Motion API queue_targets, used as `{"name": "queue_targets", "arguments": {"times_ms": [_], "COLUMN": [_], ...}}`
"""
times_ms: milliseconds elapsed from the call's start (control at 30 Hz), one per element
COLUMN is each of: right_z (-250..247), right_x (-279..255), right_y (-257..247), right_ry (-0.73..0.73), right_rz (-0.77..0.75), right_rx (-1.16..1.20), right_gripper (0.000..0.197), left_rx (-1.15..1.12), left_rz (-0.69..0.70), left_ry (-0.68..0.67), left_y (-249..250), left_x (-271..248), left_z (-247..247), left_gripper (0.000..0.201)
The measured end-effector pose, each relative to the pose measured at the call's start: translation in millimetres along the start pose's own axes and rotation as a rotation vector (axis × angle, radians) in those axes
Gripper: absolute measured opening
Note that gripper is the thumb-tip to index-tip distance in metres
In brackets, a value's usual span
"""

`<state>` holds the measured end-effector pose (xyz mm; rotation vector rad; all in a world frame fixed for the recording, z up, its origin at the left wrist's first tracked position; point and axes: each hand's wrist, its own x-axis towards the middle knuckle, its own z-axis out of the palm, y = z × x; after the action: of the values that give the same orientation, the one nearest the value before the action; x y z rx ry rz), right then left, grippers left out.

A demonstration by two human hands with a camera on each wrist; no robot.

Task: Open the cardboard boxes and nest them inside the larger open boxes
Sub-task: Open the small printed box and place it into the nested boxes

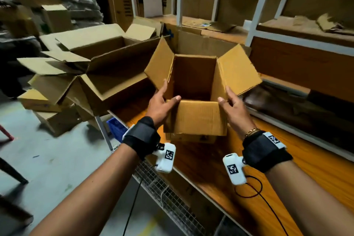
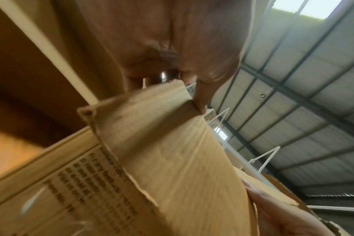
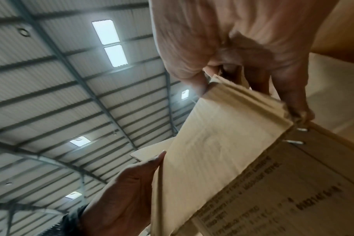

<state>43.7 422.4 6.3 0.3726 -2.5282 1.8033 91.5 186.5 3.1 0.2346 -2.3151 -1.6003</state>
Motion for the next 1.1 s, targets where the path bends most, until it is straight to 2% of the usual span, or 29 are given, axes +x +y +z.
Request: {"name": "queue_targets", "arguments": {"times_ms": [100,200,333,567,667,767,867,1100], "right_z": [11,31,82,191,221,242,257,299], "right_x": [12,28,52,90,104,118,133,183], "right_y": [-43,-91,-150,-219,-238,-257,-276,-300], "right_ry": [0.044,0.112,0.133,0.131,0.161,0.178,0.200,0.186], "right_rz": [-0.141,-0.272,-0.364,-0.482,-0.519,-0.571,-0.640,-0.716], "right_rx": [-0.009,-0.055,-0.062,0.060,0.080,0.082,0.067,0.057], "right_gripper": [0.067,0.065,0.064,0.064,0.065,0.066,0.067,0.066], "left_rx": [0.015,0.095,0.174,0.028,-0.013,-0.107,-0.223,-0.192], "left_rz": [0.128,0.191,0.231,0.303,0.351,0.396,0.455,0.523], "left_ry": [-0.013,-0.053,-0.064,0.038,0.055,0.082,0.074,0.111], "left_y": [26,53,77,83,77,80,77,67], "left_x": [14,32,61,90,104,116,133,181], "left_z": [-46,-103,-180,-295,-329,-354,-375,-413], "left_gripper": [0.091,0.088,0.091,0.093,0.102,0.089,0.087,0.087]}}
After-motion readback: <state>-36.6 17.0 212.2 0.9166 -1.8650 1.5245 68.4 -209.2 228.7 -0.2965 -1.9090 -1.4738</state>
